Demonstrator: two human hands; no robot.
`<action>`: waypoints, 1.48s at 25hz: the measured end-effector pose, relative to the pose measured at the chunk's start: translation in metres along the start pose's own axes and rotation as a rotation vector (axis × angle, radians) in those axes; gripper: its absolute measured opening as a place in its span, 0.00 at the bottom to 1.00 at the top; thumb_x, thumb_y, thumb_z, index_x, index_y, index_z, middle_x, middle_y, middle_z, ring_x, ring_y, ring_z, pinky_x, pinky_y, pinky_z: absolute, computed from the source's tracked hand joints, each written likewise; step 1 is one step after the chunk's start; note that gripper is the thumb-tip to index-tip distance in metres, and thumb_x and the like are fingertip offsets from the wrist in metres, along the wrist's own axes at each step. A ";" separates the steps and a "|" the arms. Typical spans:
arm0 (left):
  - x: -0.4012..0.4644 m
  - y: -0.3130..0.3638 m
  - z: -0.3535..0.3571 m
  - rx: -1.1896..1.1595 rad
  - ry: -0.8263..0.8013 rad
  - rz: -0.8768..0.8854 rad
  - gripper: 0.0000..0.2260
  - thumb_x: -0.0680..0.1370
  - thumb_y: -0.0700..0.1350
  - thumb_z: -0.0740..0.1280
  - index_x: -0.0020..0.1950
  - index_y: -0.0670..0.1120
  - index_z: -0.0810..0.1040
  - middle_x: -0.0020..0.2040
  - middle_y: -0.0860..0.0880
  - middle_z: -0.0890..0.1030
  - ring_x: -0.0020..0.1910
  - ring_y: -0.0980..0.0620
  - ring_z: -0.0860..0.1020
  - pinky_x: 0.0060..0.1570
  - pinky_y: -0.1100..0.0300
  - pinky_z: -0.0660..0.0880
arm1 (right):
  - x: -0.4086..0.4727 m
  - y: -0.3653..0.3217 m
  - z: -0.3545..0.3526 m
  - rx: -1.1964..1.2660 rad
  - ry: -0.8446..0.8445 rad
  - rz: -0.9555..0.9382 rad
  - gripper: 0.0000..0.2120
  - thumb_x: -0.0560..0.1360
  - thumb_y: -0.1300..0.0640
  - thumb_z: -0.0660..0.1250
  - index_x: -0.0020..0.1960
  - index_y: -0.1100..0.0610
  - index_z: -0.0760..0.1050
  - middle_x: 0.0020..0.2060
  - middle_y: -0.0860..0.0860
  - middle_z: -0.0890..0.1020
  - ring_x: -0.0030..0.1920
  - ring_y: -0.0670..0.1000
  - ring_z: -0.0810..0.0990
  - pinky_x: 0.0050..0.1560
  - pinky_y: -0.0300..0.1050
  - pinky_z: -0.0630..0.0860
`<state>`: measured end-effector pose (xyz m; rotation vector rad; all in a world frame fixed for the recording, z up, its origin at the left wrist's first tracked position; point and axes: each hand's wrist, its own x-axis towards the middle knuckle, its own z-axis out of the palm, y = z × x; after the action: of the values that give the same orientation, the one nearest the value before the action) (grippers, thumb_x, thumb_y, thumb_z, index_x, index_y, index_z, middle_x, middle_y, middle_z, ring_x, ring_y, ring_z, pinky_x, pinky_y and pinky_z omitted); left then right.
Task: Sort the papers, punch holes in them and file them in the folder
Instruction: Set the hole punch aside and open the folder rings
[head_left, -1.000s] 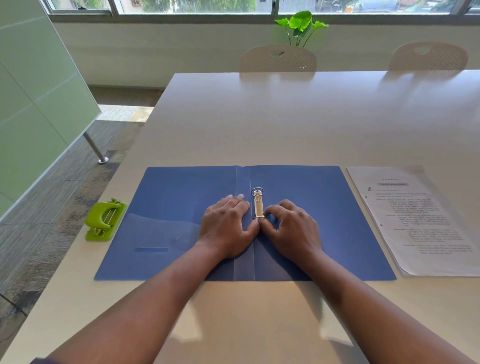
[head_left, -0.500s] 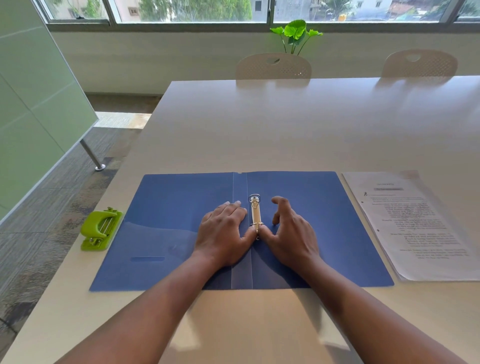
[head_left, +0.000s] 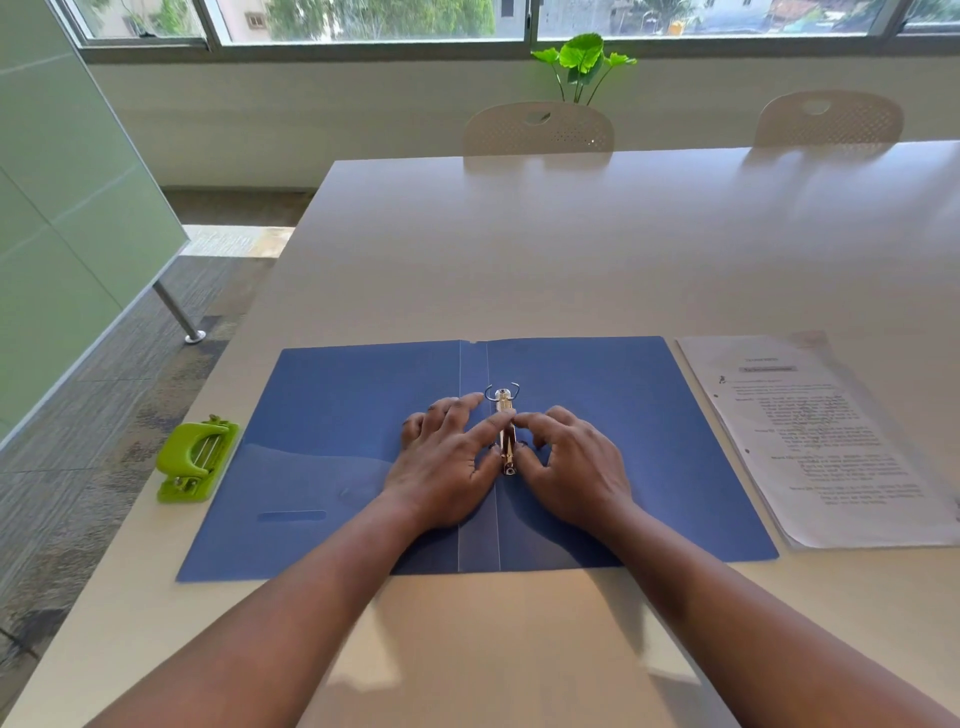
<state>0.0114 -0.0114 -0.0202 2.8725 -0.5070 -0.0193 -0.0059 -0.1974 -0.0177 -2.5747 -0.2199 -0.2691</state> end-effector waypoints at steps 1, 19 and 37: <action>0.000 0.000 0.000 -0.001 -0.007 0.004 0.25 0.80 0.63 0.47 0.78 0.67 0.58 0.81 0.53 0.56 0.79 0.51 0.51 0.74 0.47 0.51 | 0.000 0.000 0.000 0.005 -0.005 0.001 0.17 0.79 0.44 0.63 0.66 0.41 0.78 0.47 0.45 0.79 0.48 0.51 0.80 0.43 0.45 0.70; 0.010 0.021 -0.032 0.108 -0.209 0.036 0.46 0.64 0.82 0.59 0.77 0.60 0.66 0.83 0.54 0.40 0.82 0.47 0.50 0.76 0.36 0.55 | -0.006 0.028 -0.027 -0.027 0.019 0.039 0.21 0.76 0.46 0.70 0.68 0.51 0.78 0.58 0.48 0.82 0.59 0.53 0.77 0.59 0.51 0.75; 0.084 0.157 -0.052 -0.117 -0.309 0.464 0.34 0.75 0.47 0.75 0.78 0.51 0.65 0.75 0.51 0.69 0.75 0.49 0.65 0.72 0.57 0.62 | -0.024 0.094 -0.106 0.109 -0.043 0.177 0.19 0.77 0.54 0.69 0.67 0.54 0.78 0.64 0.51 0.81 0.63 0.52 0.79 0.63 0.44 0.72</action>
<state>0.0407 -0.1724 0.0675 2.5787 -1.1747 -0.4047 -0.0251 -0.3352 0.0180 -2.4742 -0.0207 -0.1328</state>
